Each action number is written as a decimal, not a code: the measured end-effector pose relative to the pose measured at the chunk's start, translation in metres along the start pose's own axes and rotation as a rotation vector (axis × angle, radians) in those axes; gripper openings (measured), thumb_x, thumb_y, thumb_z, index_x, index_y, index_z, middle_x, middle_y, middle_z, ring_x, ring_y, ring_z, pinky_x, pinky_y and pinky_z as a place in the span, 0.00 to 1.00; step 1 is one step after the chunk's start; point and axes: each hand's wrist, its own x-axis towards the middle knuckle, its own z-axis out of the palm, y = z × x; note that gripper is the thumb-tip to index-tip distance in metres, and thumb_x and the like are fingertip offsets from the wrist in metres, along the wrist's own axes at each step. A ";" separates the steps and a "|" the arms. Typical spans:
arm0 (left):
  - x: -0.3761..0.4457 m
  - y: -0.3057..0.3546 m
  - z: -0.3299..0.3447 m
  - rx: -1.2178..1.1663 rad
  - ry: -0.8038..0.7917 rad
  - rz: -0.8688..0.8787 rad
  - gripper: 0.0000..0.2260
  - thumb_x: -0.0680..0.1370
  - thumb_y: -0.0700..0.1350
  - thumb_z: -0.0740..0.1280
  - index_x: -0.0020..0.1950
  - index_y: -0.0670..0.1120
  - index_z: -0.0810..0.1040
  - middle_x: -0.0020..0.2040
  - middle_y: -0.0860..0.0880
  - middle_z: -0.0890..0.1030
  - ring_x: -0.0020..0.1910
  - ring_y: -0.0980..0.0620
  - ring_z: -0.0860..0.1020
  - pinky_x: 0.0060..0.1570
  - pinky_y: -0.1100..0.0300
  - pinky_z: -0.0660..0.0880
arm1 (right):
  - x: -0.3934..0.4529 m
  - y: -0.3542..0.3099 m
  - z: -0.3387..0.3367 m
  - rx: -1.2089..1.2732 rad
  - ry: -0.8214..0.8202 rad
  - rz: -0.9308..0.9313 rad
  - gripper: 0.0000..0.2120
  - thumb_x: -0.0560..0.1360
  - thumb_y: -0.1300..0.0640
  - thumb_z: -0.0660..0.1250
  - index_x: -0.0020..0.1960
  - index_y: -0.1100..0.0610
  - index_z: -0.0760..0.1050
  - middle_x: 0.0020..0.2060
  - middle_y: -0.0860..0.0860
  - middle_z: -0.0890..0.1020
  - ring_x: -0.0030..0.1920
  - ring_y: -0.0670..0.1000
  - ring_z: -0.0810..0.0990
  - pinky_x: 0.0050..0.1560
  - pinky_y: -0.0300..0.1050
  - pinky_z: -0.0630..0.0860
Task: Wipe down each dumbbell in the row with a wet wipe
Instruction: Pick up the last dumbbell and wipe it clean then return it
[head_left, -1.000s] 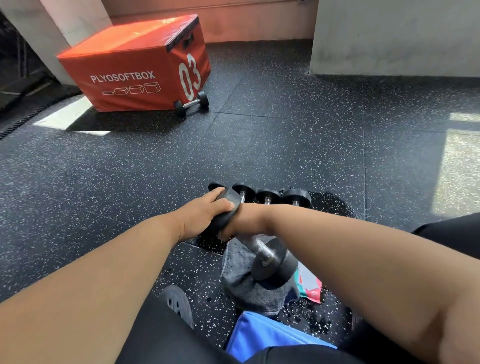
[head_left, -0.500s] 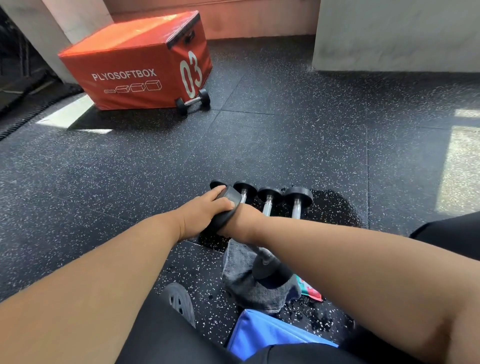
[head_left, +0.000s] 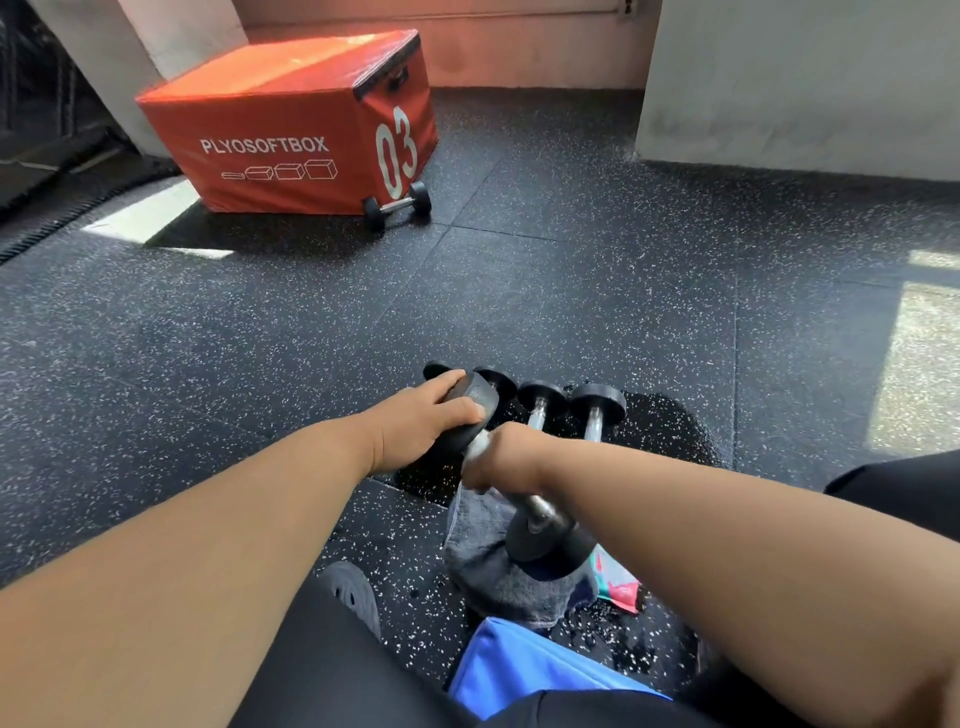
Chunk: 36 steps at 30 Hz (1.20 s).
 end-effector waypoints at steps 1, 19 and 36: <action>0.003 -0.003 0.000 0.006 -0.003 0.000 0.46 0.64 0.75 0.70 0.82 0.69 0.63 0.75 0.49 0.75 0.66 0.43 0.79 0.71 0.41 0.75 | 0.001 0.004 -0.003 0.080 -0.017 0.053 0.06 0.74 0.55 0.73 0.42 0.59 0.82 0.25 0.48 0.78 0.33 0.54 0.77 0.38 0.45 0.74; 0.015 -0.010 0.004 0.026 0.035 0.039 0.43 0.65 0.75 0.67 0.80 0.68 0.66 0.73 0.47 0.76 0.67 0.45 0.78 0.73 0.45 0.71 | 0.002 0.003 0.032 -0.324 0.478 -0.133 0.07 0.77 0.47 0.60 0.45 0.48 0.73 0.37 0.49 0.81 0.40 0.59 0.80 0.42 0.49 0.75; 0.012 -0.018 0.001 -0.016 -0.010 0.046 0.48 0.59 0.81 0.73 0.78 0.74 0.64 0.75 0.47 0.72 0.66 0.44 0.79 0.67 0.42 0.78 | -0.003 0.031 0.008 0.067 -0.052 0.087 0.08 0.67 0.54 0.77 0.39 0.56 0.80 0.25 0.53 0.79 0.25 0.54 0.74 0.38 0.49 0.74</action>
